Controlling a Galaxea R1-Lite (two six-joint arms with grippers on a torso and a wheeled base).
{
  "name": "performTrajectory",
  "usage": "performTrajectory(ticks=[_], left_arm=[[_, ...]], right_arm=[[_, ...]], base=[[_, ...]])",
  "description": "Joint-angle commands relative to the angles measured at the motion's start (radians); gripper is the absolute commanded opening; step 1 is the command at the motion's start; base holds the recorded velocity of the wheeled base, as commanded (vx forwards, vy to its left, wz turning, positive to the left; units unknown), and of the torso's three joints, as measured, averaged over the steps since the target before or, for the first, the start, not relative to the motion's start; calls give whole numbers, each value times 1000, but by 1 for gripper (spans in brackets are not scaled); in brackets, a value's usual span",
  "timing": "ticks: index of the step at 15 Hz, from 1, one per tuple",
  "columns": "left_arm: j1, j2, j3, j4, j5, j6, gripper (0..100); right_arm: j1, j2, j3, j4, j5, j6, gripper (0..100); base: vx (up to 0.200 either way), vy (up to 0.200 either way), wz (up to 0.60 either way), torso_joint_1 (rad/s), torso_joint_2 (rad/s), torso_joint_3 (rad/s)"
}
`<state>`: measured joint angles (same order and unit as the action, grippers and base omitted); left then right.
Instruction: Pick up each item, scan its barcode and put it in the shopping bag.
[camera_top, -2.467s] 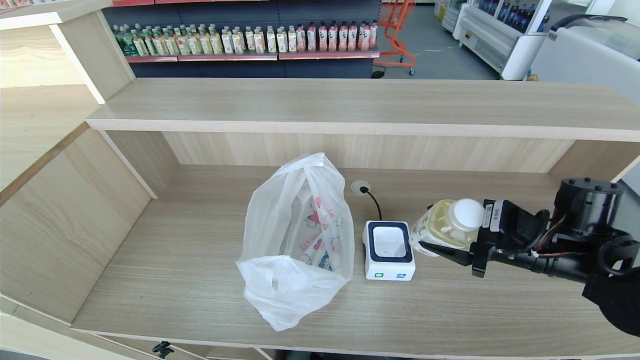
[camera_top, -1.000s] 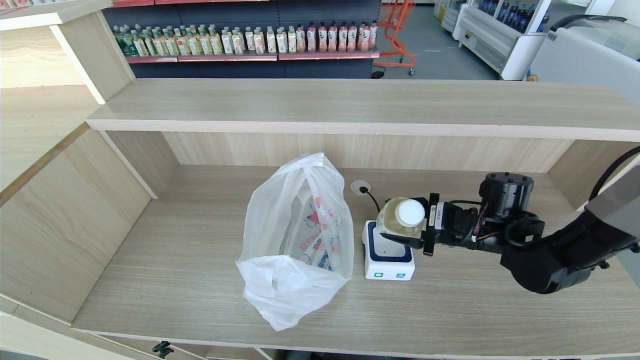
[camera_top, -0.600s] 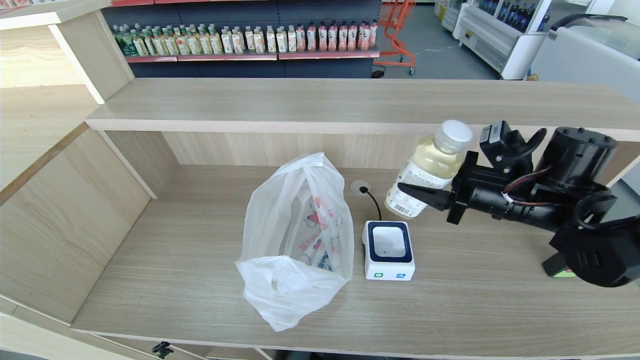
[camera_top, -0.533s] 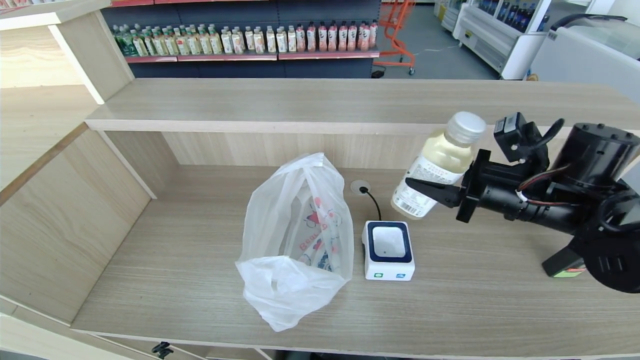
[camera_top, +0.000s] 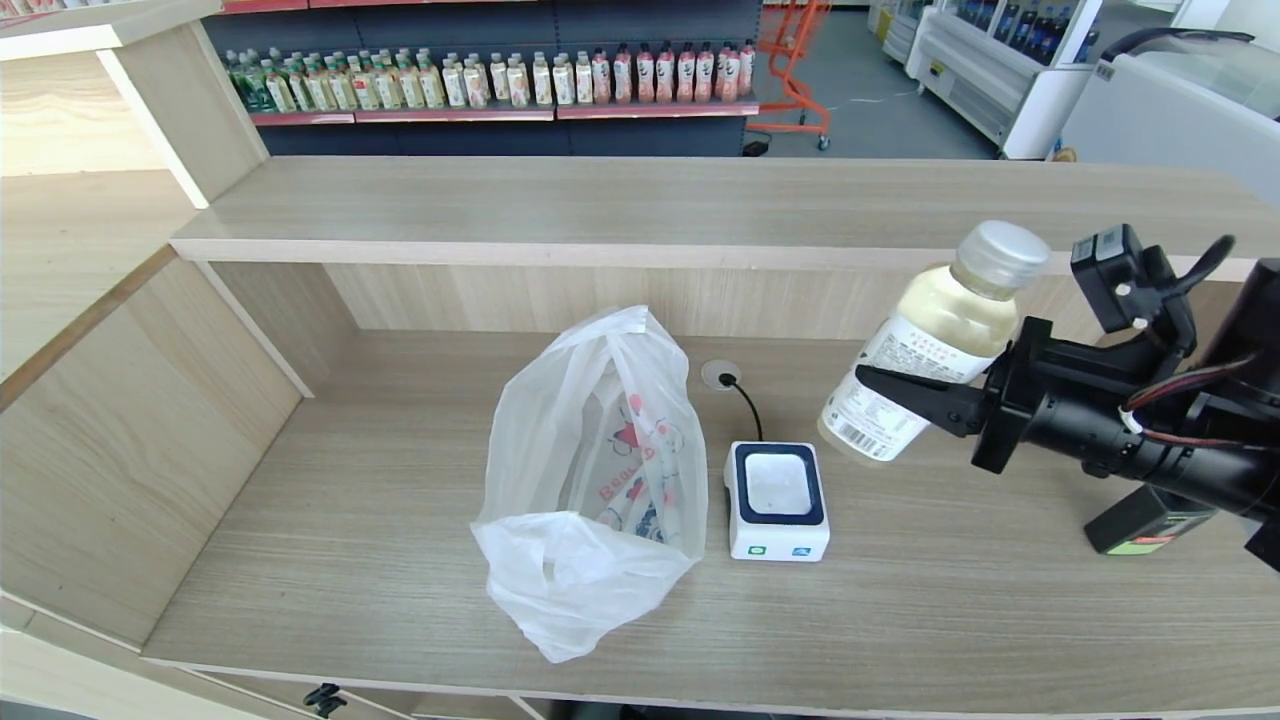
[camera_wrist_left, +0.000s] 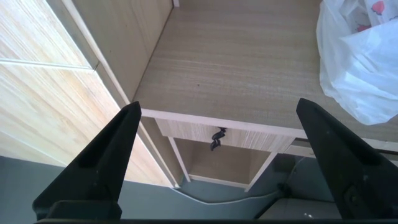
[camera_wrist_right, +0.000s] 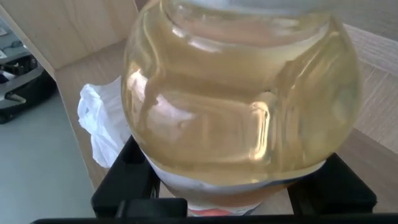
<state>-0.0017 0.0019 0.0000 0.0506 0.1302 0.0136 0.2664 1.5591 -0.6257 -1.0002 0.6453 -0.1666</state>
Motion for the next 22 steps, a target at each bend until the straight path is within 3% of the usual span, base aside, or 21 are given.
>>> performTrajectory(ticks=[1,5,9,12,13,15,22], left_arm=[[0,0,0,0,0,-1,100],[0,0,0,0,0,0,100],[0,0,0,0,0,-1,100],[0,0,0,0,0,-1,100],[0,0,0,0,0,-1,100],[0,0,0,0,0,-1,100],[0,0,0,0,0,-1,100]], right_arm=[[1,-8,3,-1,0,4,0],[2,-5,15,0,-24,58,0],[4,2,14,11,-85,199,0],[24,19,-37,118,-227,276,0],[36,50,-97,158,-299,326,0],[40,125,-167,160,-345,358,0],[99,424,-454,164,-369,329,0]], base=[[-200,0,0,2,2,2],[-50,0,0,5,1,-1],[-200,200,0,12,2,0],[-67,67,0,-1,-2,2],[0,0,0,0,0,0],[0,0,0,0,0,0],[0,0,0,0,0,0]])
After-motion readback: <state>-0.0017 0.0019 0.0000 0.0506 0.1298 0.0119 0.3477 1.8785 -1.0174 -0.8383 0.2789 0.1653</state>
